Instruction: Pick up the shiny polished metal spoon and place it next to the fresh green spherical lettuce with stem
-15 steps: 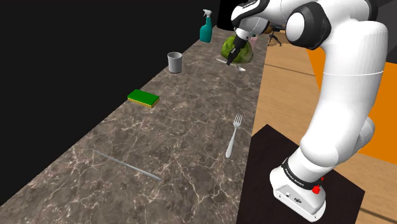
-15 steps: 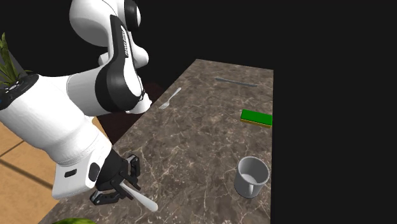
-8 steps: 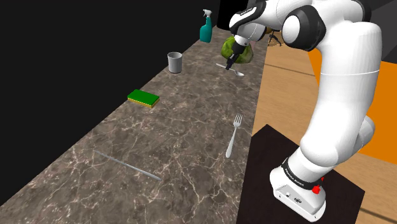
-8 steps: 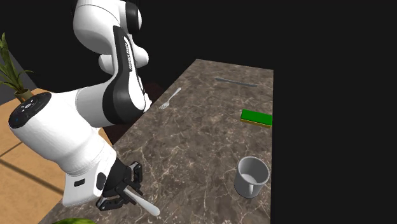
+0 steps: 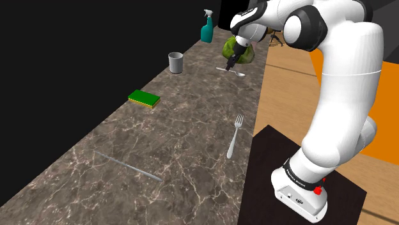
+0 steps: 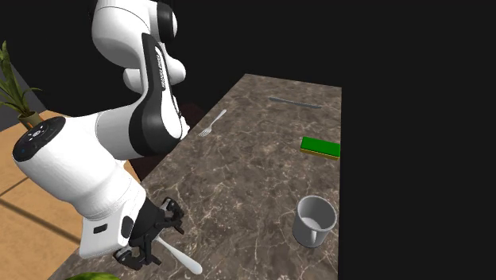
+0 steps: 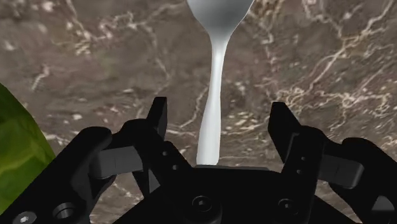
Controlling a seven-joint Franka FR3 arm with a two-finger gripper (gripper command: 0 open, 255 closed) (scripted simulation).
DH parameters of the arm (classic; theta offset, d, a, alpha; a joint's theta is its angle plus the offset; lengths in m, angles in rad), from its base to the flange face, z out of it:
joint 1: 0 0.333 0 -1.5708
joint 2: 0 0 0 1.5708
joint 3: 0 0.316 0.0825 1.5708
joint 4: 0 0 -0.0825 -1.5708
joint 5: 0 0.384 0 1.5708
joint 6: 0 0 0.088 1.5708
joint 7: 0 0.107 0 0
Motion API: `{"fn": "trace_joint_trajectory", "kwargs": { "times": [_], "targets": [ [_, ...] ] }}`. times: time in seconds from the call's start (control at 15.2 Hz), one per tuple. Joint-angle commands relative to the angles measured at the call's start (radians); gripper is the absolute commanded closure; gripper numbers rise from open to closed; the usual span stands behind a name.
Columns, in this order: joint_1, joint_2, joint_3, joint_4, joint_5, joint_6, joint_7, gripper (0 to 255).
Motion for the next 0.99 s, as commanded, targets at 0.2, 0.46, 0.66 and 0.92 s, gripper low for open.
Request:
{"fn": "trace_joint_trajectory", "kwargs": {
  "times": [0.2, 0.46, 0.66, 0.92],
  "targets": [
    [0.000, 0.000, 0.000, 0.000, 0.000, 0.000, 0.000, 0],
    [-0.006, -0.060, -0.021, 0.035, -0.034, -0.092, 0.020, 0],
    [-0.006, -0.060, -0.021, 0.035, -0.034, -0.092, 0.020, 0],
    [-0.006, -0.060, -0.021, 0.035, -0.034, -0.092, 0.020, 0]
  ]
}}
